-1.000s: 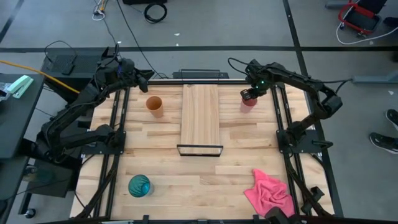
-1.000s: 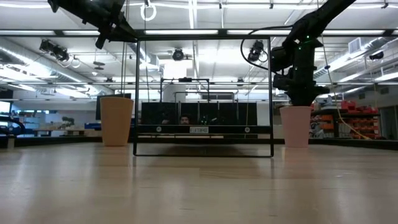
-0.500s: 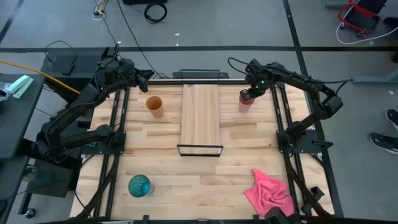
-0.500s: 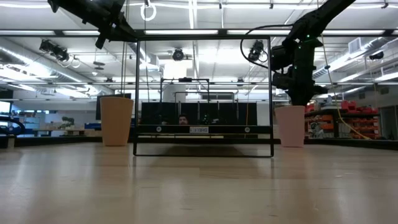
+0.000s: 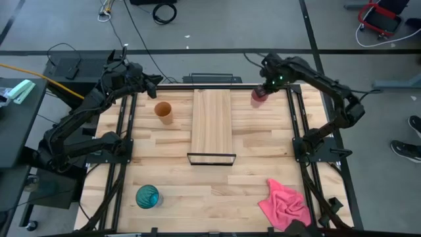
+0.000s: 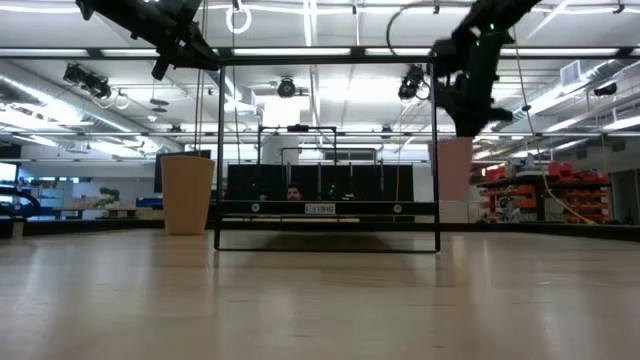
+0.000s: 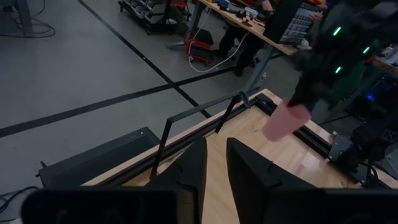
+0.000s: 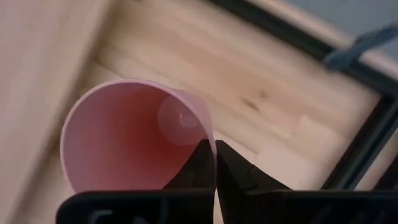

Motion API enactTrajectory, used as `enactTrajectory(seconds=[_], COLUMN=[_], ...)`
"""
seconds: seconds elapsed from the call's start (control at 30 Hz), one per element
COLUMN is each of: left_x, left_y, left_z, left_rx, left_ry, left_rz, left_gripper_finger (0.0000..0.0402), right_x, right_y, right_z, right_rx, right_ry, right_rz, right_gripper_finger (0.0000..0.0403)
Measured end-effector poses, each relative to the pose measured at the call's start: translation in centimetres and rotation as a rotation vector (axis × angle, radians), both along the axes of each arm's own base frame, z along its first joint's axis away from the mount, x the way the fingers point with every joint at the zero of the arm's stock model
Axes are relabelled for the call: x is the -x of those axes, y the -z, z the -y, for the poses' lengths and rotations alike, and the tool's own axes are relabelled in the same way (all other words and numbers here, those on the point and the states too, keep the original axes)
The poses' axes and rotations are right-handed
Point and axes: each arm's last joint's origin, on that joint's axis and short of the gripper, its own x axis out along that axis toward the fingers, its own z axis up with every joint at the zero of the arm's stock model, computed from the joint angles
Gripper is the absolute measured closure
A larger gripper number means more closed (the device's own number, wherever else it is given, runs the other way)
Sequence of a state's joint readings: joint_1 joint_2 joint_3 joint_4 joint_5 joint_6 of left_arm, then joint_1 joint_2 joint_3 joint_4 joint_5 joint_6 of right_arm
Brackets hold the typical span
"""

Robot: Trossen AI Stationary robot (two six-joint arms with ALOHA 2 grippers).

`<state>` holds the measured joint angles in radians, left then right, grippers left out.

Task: Stack small to large cups/mugs on shelf
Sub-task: Put the pink cup on the shelf

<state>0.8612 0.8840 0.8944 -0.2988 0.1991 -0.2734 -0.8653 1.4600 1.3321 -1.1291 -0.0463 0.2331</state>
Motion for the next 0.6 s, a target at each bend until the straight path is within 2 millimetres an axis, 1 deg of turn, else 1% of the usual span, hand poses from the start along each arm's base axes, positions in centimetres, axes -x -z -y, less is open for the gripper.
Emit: enactTrajectory(seconds=[0.17, 0.27, 0.33, 0.47, 0.6], left_x=[0.0, 0.0, 0.0, 0.0, 0.0], left_y=[0.1, 0.2, 0.2, 0.2, 0.2], left_z=[0.0, 0.1, 0.0, 0.0, 0.0], left_rx=[0.019, 0.025, 0.025, 0.025, 0.025], left_ry=[-0.002, -0.002, -0.003, -0.003, -0.003], left_rz=[-0.005, -0.008, -0.009, -0.008, -0.008], left_gripper_finger=[0.0333, 0.0331, 0.0332, 0.0338, 0.0342], right_x=[-1.0, -1.2, -1.5, -2.7, -4.9], right_y=[-5.3, -8.1, -9.5, -11.3, -11.7], right_z=[-0.3, -0.5, -0.7, -0.8, -0.5], right_rx=[0.116, 0.158, 0.169, 0.174, 0.149], right_ry=[-0.017, -0.005, -0.015, -0.051, -0.104], right_rz=[0.118, 0.209, 0.264, 0.308, 0.29], right_gripper_finger=[0.0401, 0.0401, 0.0401, 0.0402, 0.0402])
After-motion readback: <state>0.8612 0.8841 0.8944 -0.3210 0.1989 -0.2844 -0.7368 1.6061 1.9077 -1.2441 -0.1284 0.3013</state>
